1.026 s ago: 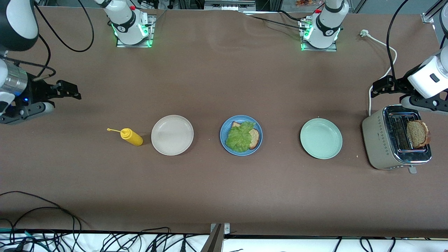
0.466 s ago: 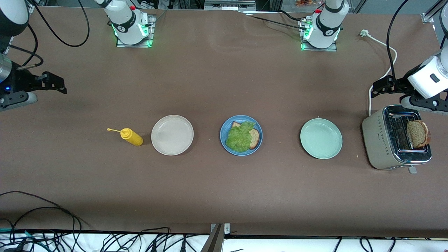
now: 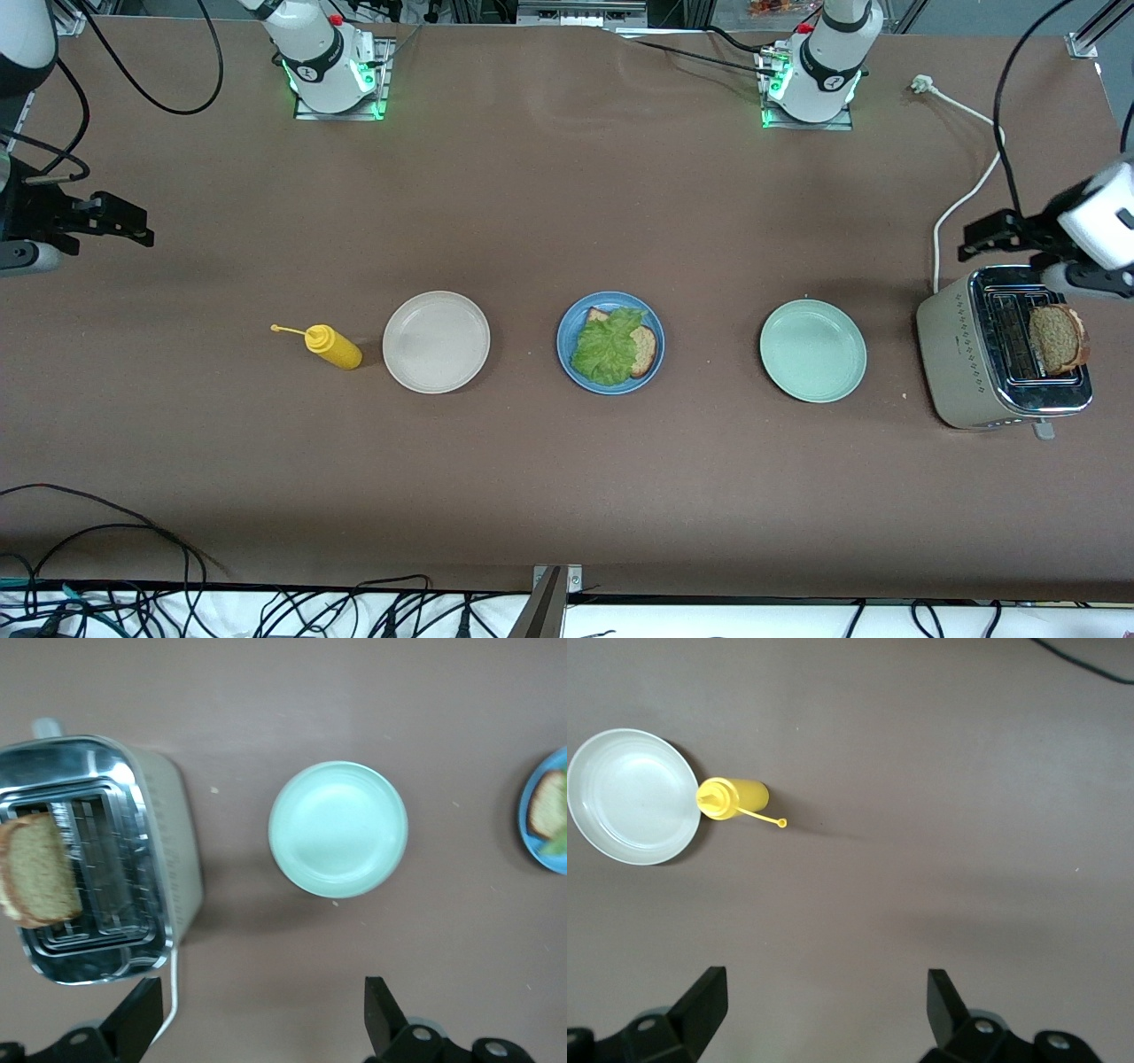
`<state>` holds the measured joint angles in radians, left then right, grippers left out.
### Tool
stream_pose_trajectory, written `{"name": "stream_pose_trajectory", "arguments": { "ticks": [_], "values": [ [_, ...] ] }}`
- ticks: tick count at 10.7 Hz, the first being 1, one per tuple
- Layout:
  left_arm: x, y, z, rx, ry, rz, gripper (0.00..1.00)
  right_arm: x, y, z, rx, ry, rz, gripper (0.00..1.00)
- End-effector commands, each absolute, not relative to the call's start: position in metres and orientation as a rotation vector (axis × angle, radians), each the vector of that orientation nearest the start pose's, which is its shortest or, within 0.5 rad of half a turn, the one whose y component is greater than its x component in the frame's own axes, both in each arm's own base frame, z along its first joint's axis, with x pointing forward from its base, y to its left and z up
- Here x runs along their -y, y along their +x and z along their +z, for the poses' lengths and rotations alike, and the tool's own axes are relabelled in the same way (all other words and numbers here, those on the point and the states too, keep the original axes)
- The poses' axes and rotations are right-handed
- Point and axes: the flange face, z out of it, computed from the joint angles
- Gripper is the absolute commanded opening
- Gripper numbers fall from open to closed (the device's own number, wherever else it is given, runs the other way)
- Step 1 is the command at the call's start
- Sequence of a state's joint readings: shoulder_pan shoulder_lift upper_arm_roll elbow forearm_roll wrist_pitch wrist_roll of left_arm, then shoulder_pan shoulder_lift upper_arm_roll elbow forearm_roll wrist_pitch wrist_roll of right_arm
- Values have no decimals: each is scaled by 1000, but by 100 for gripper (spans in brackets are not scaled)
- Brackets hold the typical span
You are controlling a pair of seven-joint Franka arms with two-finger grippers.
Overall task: Make sandwich in blue plate with both arms
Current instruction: 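Lower the left gripper into the toaster toward the toast slice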
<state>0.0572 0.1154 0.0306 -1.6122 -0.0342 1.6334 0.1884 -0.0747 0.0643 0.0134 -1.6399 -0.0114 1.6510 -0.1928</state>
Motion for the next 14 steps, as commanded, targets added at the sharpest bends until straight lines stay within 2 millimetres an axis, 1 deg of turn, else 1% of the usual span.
{"name": "stream_pose_trajectory", "arguments": {
  "ticks": [1,2,3,4,5,6,7,8,9,11,12,13,14],
  "values": [
    [-109,626,519,-128,-3177,147,100,31,557,581,177,-3152,25,100],
    [-133,629,512,-98,-3178,129,100,30,558,582,179,-3150,22,100],
    [-141,634,505,-124,-3174,98,100,30,558,583,179,-3151,17,100],
    [-154,641,498,-130,-3163,40,100,30,558,583,179,-3151,19,100],
    [-174,646,486,-124,-3155,-8,100,31,557,583,174,-3151,22,100],
    [-194,650,472,-131,-3147,-41,100,34,558,582,167,-3151,24,100],
    [-211,654,455,-154,-3141,-70,100,33,559,586,170,-3154,6,100],
    [-222,659,437,-151,-3129,-81,100,29,560,587,150,-3153,7,100],
    [-234,656,426,-125,-3129,-65,100,33,559,587,140,-3154,17,100],
    [-239,647,406,-107,-3147,-3,100,42,557,585,119,-3154,34,100],
    [-243,642,396,-92,-3155,28,100,43,559,586,128,-3151,39,100],
    [-251,635,386,-68,-3164,59,100,44,561,589,125,-3149,29,100],
    [-256,631,380,-60,-3170,82,100,46,561,590,117,-3147,23,100]
  ]
}}
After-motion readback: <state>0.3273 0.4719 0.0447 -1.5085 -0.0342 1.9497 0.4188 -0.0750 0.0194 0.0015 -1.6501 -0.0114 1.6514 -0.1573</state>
